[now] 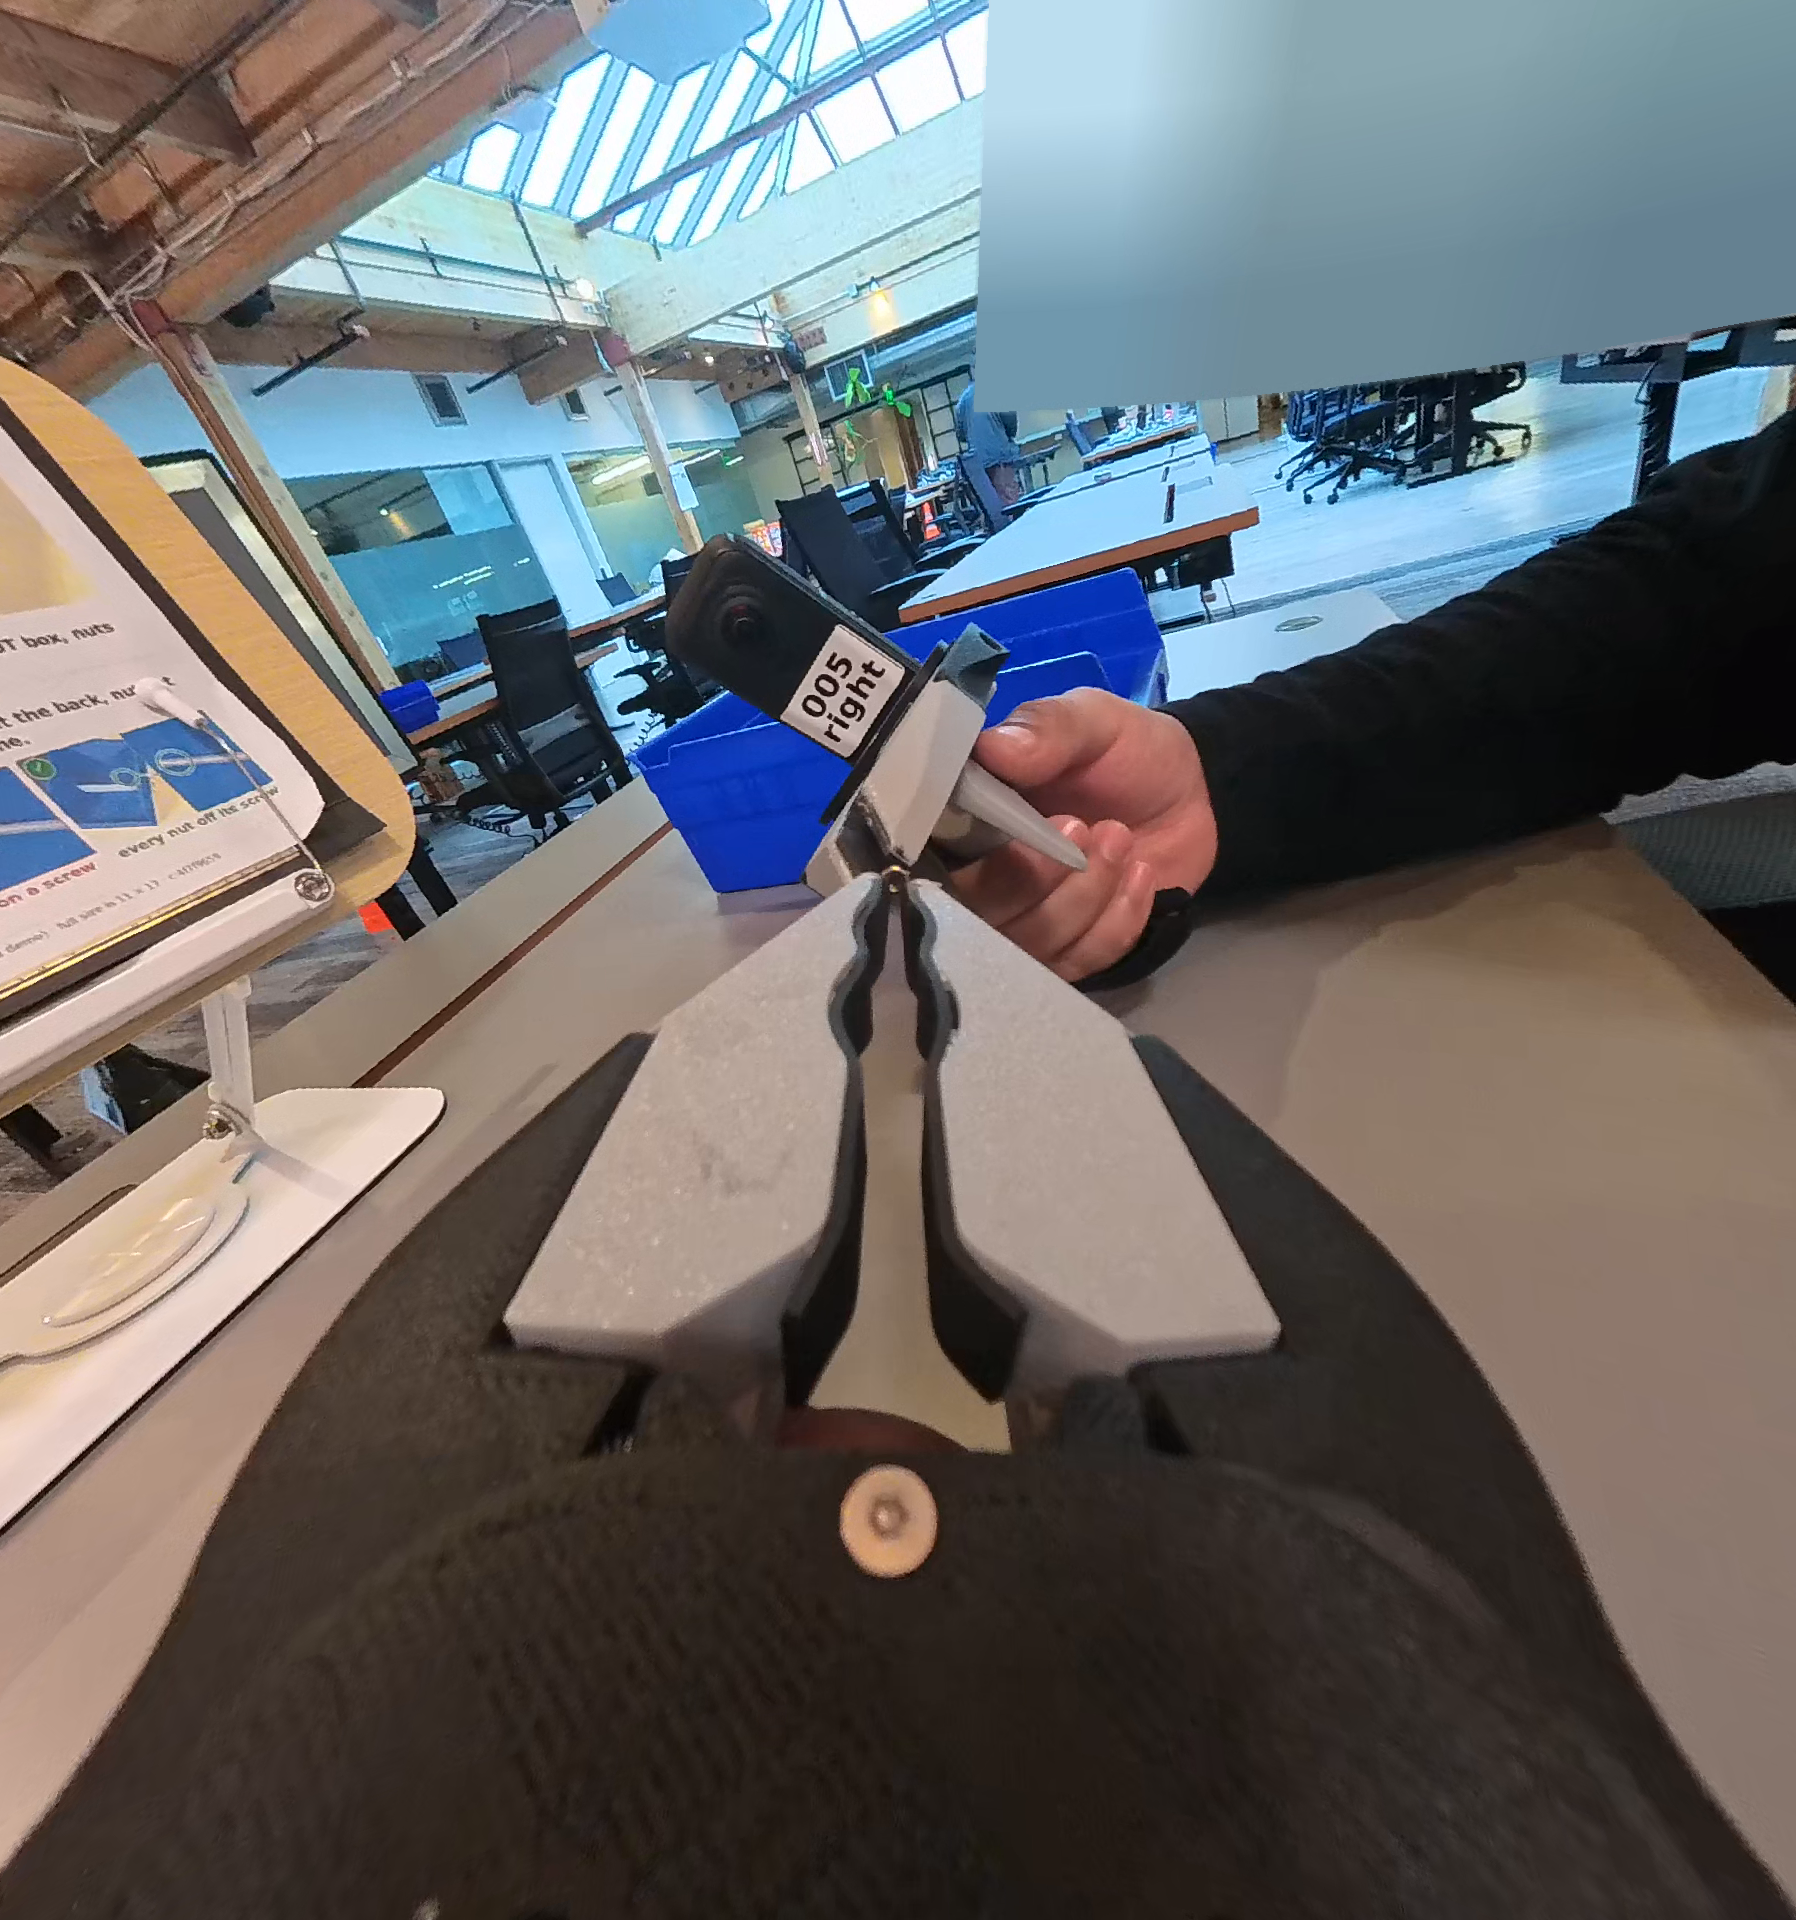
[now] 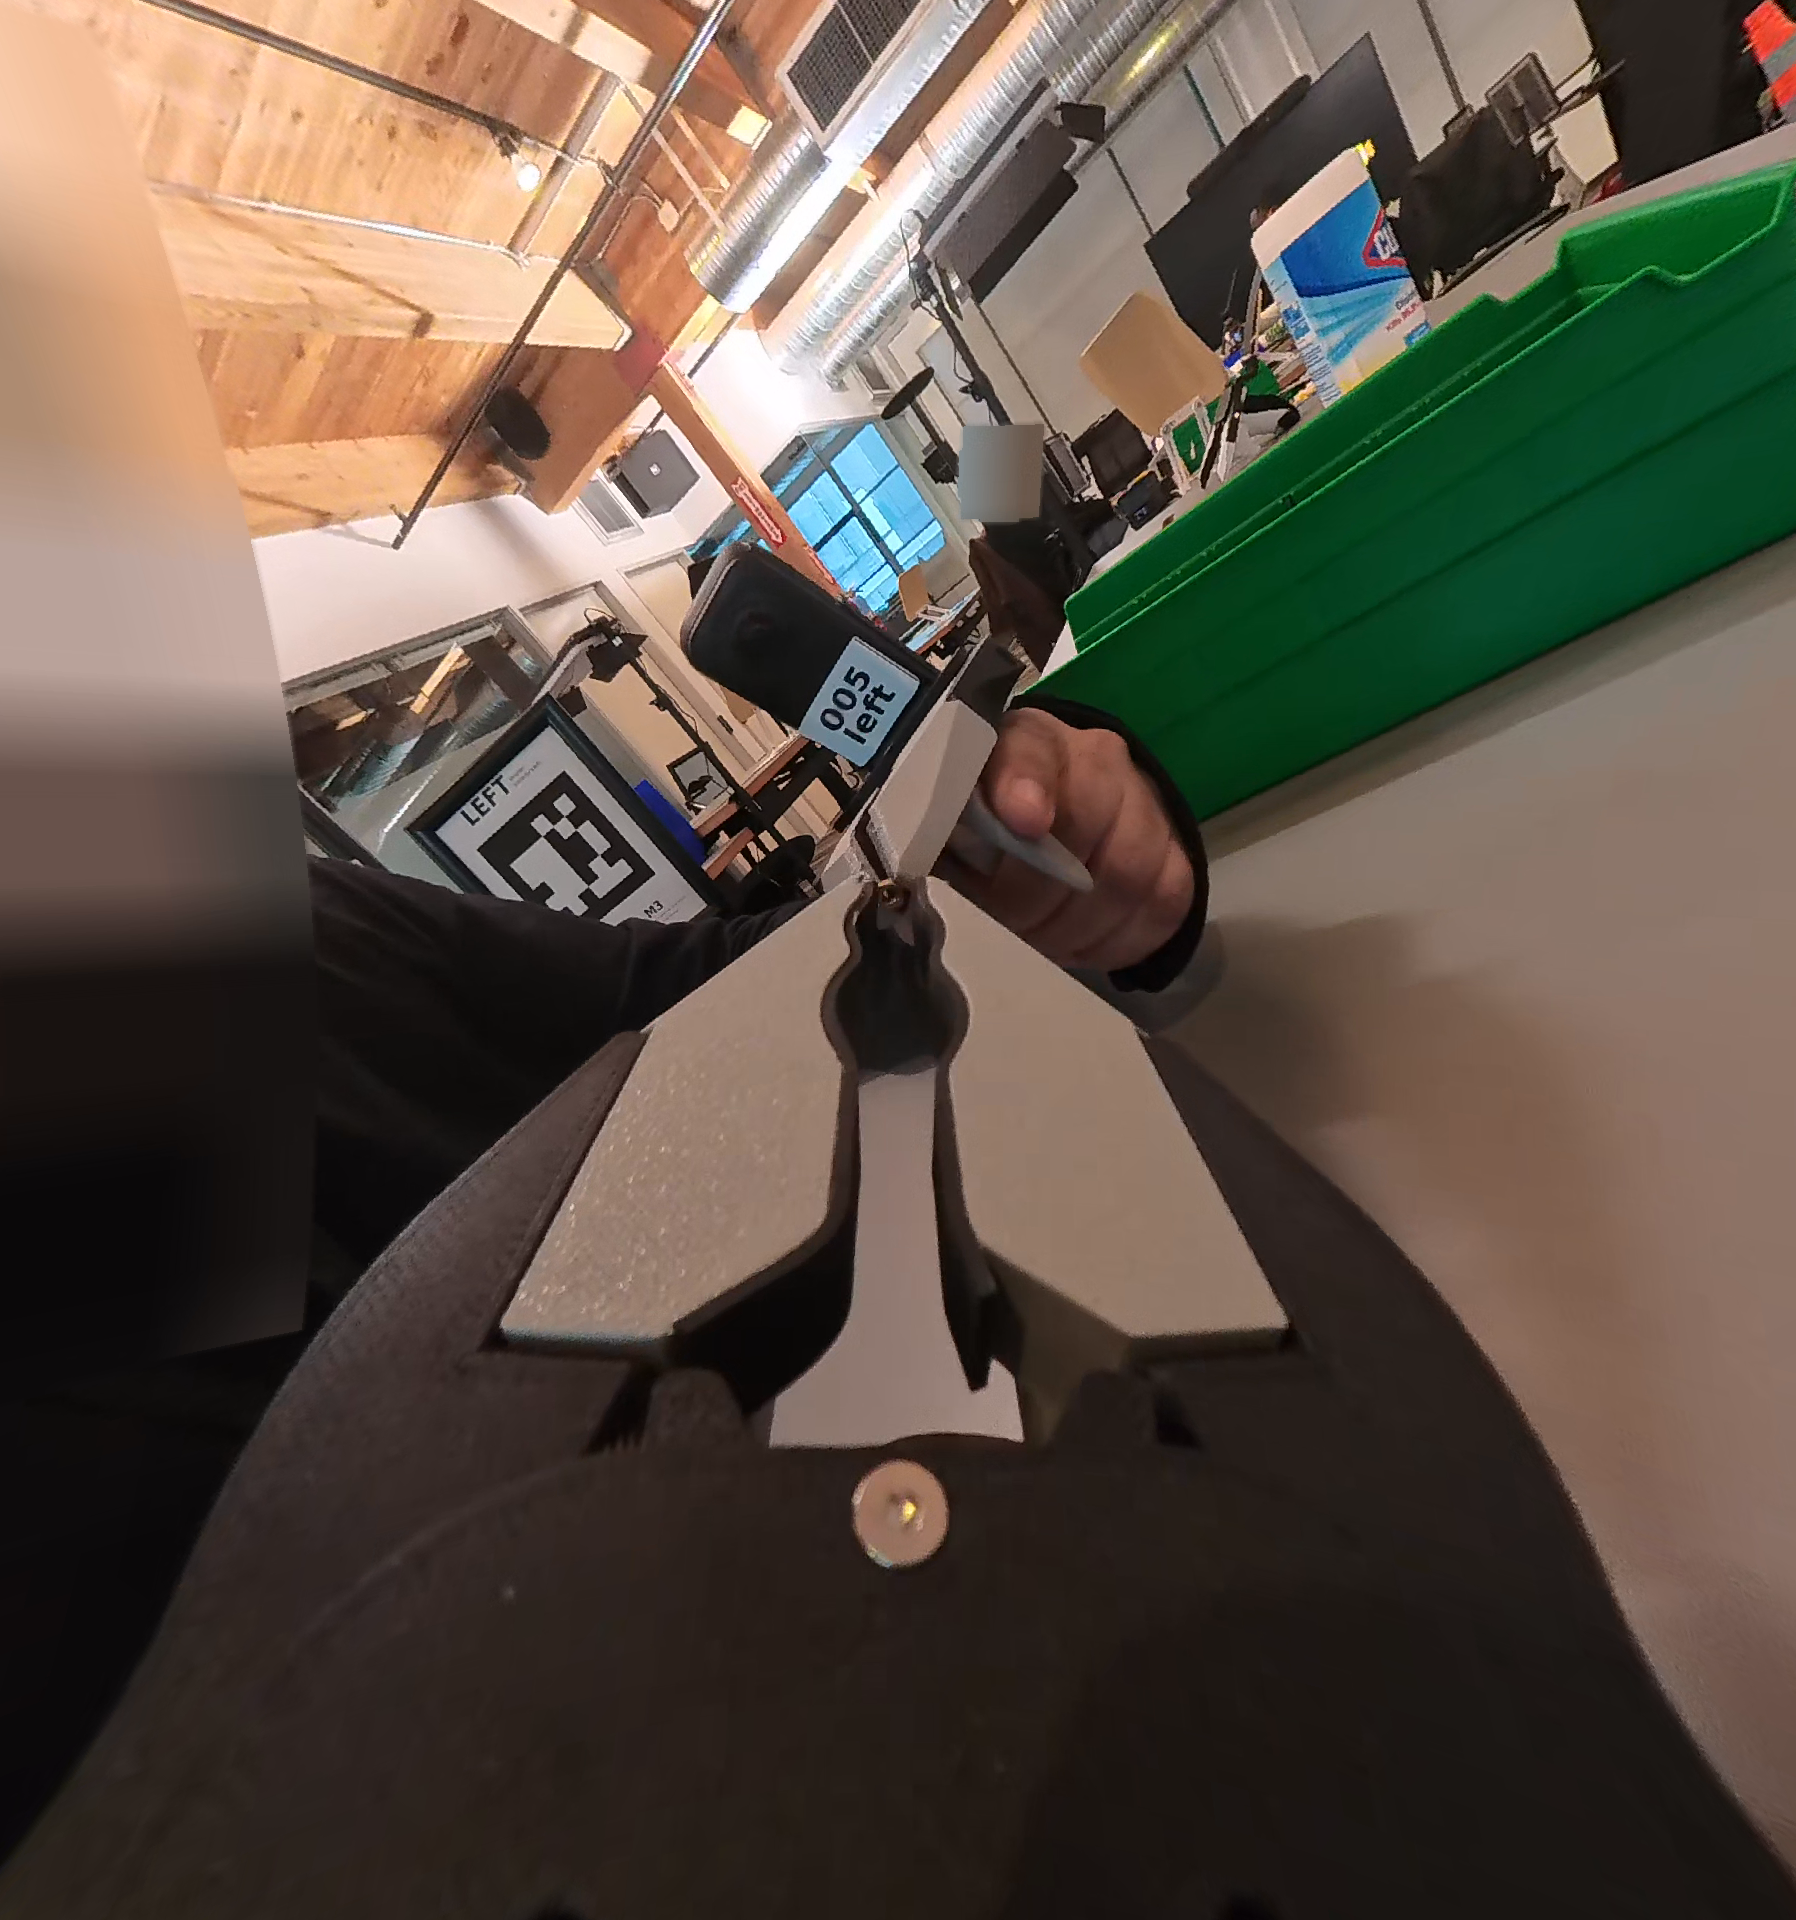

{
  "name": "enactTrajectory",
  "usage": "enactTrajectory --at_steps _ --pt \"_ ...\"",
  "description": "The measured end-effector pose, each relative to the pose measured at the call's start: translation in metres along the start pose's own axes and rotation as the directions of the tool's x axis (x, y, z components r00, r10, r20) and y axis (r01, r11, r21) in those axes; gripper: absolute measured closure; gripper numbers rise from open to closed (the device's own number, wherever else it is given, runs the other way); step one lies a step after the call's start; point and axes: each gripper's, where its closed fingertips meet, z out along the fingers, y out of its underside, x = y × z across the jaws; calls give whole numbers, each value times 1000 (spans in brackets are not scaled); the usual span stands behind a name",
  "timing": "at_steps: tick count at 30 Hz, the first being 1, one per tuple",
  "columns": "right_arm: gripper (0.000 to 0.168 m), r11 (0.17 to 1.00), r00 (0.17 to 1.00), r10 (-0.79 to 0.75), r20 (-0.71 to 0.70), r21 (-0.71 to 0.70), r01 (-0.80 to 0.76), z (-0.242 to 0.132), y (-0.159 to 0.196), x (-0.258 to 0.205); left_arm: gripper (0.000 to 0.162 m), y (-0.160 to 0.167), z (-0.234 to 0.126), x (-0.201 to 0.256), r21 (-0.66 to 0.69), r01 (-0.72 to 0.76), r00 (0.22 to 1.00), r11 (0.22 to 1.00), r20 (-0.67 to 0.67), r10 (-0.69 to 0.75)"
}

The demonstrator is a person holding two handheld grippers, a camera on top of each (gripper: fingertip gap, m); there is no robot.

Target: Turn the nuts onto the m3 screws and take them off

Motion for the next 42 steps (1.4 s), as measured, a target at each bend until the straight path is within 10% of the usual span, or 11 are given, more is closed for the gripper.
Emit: enactTrajectory --at_steps 42 --pt "164 1000 991 -5 -131 -8 4 -5 3 20 161 20 3 -12 -139 -104 988 985 100 118"
